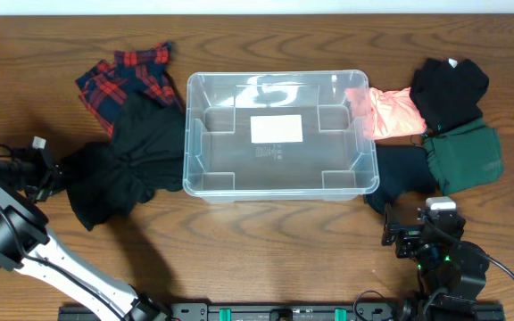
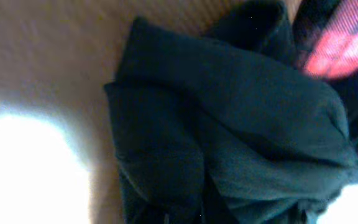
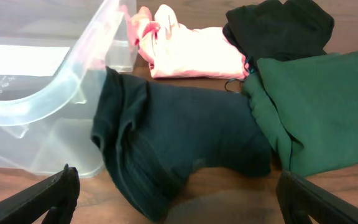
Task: Pack container
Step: 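Lift the black garment with the left gripper and lower it into the bin, then move the left gripper to the red plaid shirt and grasp it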
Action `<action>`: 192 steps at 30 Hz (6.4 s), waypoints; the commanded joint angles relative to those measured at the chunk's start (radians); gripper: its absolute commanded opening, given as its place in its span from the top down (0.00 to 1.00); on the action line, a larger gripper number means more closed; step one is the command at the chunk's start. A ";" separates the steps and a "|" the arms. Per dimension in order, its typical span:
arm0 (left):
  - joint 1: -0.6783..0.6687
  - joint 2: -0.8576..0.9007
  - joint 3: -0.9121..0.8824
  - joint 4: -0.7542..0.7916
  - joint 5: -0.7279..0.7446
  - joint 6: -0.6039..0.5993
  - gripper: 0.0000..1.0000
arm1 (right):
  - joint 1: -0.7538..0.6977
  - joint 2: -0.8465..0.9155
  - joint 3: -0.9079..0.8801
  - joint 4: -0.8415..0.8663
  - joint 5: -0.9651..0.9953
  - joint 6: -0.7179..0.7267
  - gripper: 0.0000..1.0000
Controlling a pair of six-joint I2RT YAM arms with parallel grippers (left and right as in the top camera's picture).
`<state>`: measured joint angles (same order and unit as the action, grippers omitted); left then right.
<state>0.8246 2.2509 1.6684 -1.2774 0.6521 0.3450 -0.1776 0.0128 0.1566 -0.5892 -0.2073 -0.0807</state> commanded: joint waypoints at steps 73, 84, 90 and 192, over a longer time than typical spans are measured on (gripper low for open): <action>-1.373 -0.712 0.082 0.851 -0.370 -1.077 0.94 | 0.002 -0.005 -0.002 -0.002 -0.006 -0.003 0.01; -1.426 -0.710 0.082 0.684 -0.360 -1.234 0.95 | 0.002 -0.005 -0.002 -0.002 -0.006 -0.003 0.01; -1.426 -0.709 0.080 0.452 -0.465 -1.278 0.94 | 0.002 -0.005 -0.002 -0.002 -0.006 -0.003 0.01; -0.243 -0.086 0.007 0.421 0.141 -0.293 0.00 | 0.002 -0.005 -0.002 -0.002 -0.006 -0.003 0.01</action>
<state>0.5816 2.1662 1.6672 -0.8707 0.7101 0.0319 -0.1776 0.0128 0.1566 -0.5892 -0.2073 -0.0811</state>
